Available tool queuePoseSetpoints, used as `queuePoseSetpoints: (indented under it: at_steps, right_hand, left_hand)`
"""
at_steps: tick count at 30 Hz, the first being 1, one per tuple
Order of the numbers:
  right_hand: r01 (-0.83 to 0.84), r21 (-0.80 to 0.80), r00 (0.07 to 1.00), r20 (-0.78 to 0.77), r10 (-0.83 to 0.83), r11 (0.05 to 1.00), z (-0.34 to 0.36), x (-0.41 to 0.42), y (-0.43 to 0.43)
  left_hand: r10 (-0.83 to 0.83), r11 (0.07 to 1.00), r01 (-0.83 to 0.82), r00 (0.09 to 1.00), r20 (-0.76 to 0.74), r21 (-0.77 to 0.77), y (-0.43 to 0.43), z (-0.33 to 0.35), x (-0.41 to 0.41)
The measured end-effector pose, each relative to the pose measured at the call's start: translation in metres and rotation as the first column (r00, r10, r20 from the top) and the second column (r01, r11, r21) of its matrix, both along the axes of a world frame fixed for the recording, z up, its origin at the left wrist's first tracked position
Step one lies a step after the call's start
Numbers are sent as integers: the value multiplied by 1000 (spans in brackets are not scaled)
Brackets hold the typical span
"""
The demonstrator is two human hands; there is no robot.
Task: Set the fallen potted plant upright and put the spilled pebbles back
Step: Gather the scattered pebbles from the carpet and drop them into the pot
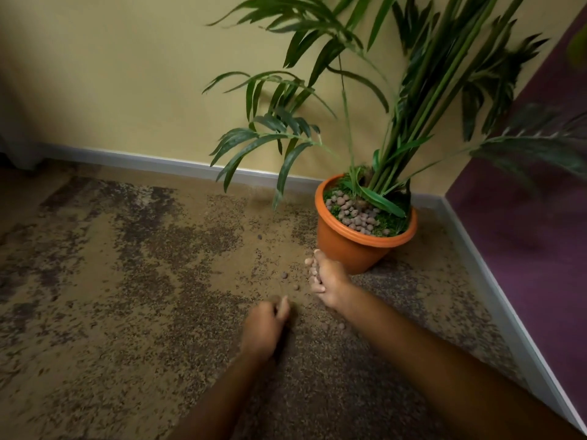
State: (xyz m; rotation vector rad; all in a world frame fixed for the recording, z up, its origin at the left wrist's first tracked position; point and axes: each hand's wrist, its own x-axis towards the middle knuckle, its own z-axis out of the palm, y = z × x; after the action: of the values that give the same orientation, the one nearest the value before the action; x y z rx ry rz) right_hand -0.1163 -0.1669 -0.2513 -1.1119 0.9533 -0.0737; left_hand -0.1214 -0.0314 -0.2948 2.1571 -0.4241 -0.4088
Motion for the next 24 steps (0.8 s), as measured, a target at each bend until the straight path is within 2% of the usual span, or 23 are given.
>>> queuePoseSetpoints:
  at_steps: [1,2,3,4,5,6,8,10,14,17,19,21,24]
  right_hand:
    - [32,127,998,41,-37,991,11,1,-1]
    - [51,233,994,78,-71,971,23,3,-4]
    - [65,316,988,112,-105,946,35,4,-7]
    - [77,381,979,145,-142,921,47,6,-12]
    - [87,435,967,179,-181,896,58,8,-17]
    - [95,484,953,209,-220,870,68,10,-21]
    - [111,561,920,255,-298,821,87,15,-28]
    - [155,558,891,277,-360,815,102,20,-32]
    - [330,555,798,268,-540,764,120,31,-37]
    - [368,617,704,304,-642,696,132,38,-44]
    - [354,652,656,338,-675,671,139,42,-50]
    - [337,624,651,386,-653,705,145,46,-55]
    - [343,455,746,400,-533,822,146,51,-59]
  left_hand:
    - [100,979,-128,980,-174,-156,-7,8,0]
    - [185,909,-304,908,-377,-285,-14,15,1]
    - [222,799,-489,781,-584,-350,-21,22,3]
    - [192,680,-639,629,-753,-360,-27,29,6]
    - [116,579,-735,501,-858,-352,-32,35,10]
    - [35,515,-789,411,-911,-336,-36,40,15]
    - [-77,452,-835,315,-946,-315,-42,51,22]
    - [-147,398,-869,255,-956,-293,-49,67,24]
    - [-295,213,-951,157,-942,-225,-67,99,29]
    - [-384,81,-985,112,-916,-154,-81,114,30]
    - [-393,69,-988,100,-914,-138,-90,120,28]
    - [-378,120,-981,94,-921,-149,-98,125,27]
    - [-316,233,-953,116,-942,-195,-108,128,34]
